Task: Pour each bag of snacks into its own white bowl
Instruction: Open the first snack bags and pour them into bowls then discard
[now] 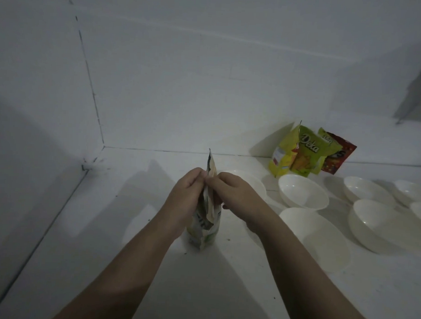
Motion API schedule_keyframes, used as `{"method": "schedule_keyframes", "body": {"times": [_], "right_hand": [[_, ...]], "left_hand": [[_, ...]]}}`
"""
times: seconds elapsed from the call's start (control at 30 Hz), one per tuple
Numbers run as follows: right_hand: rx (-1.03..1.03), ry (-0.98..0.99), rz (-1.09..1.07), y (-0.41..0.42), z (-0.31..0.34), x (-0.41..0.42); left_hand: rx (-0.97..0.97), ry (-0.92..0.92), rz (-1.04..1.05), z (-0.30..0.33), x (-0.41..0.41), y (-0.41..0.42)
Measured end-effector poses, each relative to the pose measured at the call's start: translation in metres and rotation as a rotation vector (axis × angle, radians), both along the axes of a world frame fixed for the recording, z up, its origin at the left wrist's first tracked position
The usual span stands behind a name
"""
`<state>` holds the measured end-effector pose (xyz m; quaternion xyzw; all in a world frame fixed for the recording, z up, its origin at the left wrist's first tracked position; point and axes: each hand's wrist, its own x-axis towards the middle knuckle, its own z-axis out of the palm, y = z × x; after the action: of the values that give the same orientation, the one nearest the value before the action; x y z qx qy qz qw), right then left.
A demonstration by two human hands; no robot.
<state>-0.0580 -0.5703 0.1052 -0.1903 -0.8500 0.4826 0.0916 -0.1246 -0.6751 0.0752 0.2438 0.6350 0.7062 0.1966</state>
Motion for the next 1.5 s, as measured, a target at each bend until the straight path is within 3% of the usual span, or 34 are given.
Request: {"method": "schedule_keyframes", "body": {"times": [0.2,0.4,0.5,0.6,0.67,0.73,0.83,0.9,1.03,1.13,1.23,1.5], "right_hand": [[0.181,-0.052,0.076,-0.004,0.009,-0.007],[0.178,-0.088,0.108,-0.006,0.012,-0.013],[0.201,-0.056,-0.001,0.003,0.013,-0.014],[0.263,-0.013,-0.185,0.015,0.013,-0.010],[0.241,0.040,-0.251,0.014,0.014,-0.009],[0.240,0.113,-0.254,0.008,0.014,-0.010],[0.291,0.218,-0.246,0.005,0.018,-0.012],[0.366,0.274,-0.263,0.006,0.022,-0.009],[0.370,0.371,-0.245,0.004,0.027,-0.003],[0.330,0.403,-0.197,-0.002,0.027,0.000],[0.320,0.432,-0.159,-0.004,0.023,0.003],[0.246,0.389,-0.103,0.001,0.011,0.002]], "left_hand": [[-0.016,0.033,-0.054,-0.003,-0.014,-0.008],[-0.032,0.014,-0.106,-0.008,-0.031,-0.013],[-0.111,0.097,0.040,-0.005,-0.037,-0.017],[-0.206,0.348,0.317,-0.004,-0.044,-0.024],[-0.160,0.465,0.446,-0.005,-0.039,-0.025],[-0.065,0.465,0.495,-0.006,-0.026,-0.021],[0.086,0.320,0.458,-0.011,-0.015,-0.016],[0.090,0.155,0.471,-0.018,-0.020,-0.013],[-0.104,-0.442,0.338,-0.046,-0.042,-0.006],[0.000,-0.706,0.195,-0.060,-0.049,-0.008],[0.106,-0.760,0.228,-0.065,-0.056,-0.010],[0.147,-0.758,0.354,-0.066,-0.068,-0.004]]}}
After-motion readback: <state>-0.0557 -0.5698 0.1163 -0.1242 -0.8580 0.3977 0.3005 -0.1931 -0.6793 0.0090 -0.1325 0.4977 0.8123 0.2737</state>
